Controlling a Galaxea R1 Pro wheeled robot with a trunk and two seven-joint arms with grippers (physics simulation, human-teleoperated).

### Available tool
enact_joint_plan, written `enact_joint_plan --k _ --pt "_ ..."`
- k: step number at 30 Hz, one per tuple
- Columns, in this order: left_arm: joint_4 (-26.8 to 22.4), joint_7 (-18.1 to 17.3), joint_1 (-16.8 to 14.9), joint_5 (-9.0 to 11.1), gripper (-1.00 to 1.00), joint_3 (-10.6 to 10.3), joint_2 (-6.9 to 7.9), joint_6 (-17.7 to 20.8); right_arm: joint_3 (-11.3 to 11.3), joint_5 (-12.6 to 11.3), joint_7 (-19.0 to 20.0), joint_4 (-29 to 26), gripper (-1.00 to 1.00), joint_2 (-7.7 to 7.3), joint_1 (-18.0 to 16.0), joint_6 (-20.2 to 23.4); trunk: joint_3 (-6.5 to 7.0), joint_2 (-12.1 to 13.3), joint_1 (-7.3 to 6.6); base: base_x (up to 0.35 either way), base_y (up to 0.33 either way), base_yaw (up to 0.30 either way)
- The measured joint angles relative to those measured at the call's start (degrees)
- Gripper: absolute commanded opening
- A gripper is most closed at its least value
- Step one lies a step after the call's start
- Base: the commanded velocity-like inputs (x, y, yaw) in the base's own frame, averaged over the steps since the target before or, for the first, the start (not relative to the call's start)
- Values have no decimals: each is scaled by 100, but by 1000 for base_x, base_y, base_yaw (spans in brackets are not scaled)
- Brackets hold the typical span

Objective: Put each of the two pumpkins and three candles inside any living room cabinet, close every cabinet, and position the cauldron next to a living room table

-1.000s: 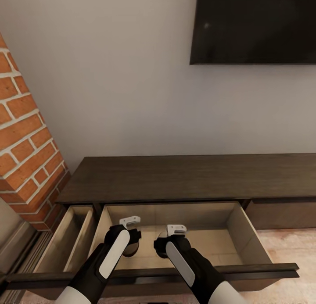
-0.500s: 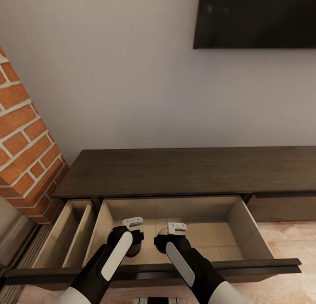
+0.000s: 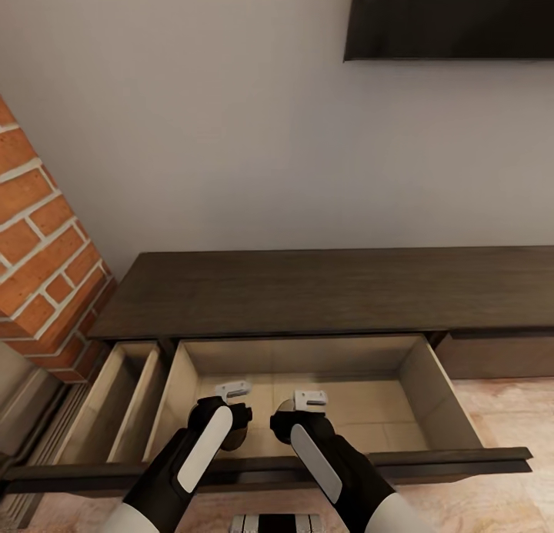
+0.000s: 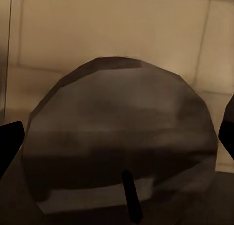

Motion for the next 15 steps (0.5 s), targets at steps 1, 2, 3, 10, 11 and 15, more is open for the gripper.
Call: enact_joint_plan --k 1,2,3,10,11,15 --pt "0 0 0 4 -100 -1 0 -1 0 1 0 0 -100 0 -1 0 -22 -1 3 0 0 0" --pt "0 0 0 3 -100 2 0 0 0 0 0 0 -100 0 0 0 -44 -3 5 0 0 0" --pt "0 -1 0 6 -100 3 0 -4 1 3 0 -1 -100 0 -1 -4 -45 -3 5 0 0 0" --pt "0 0 0 4 -100 3 0 -2 0 -1 0 -1 100 0 0 -3 -45 -3 5 0 0 0" --pt "0 0 0 5 -100 1 0 -3 1 3 -6 -1 100 0 0 -1 -45 -3 5 0 0 0" --pt "0 1 0 4 -100 6 0 -2 1 -2 -11 -1 100 0 0 -2 -45 -3 5 0 0 0"
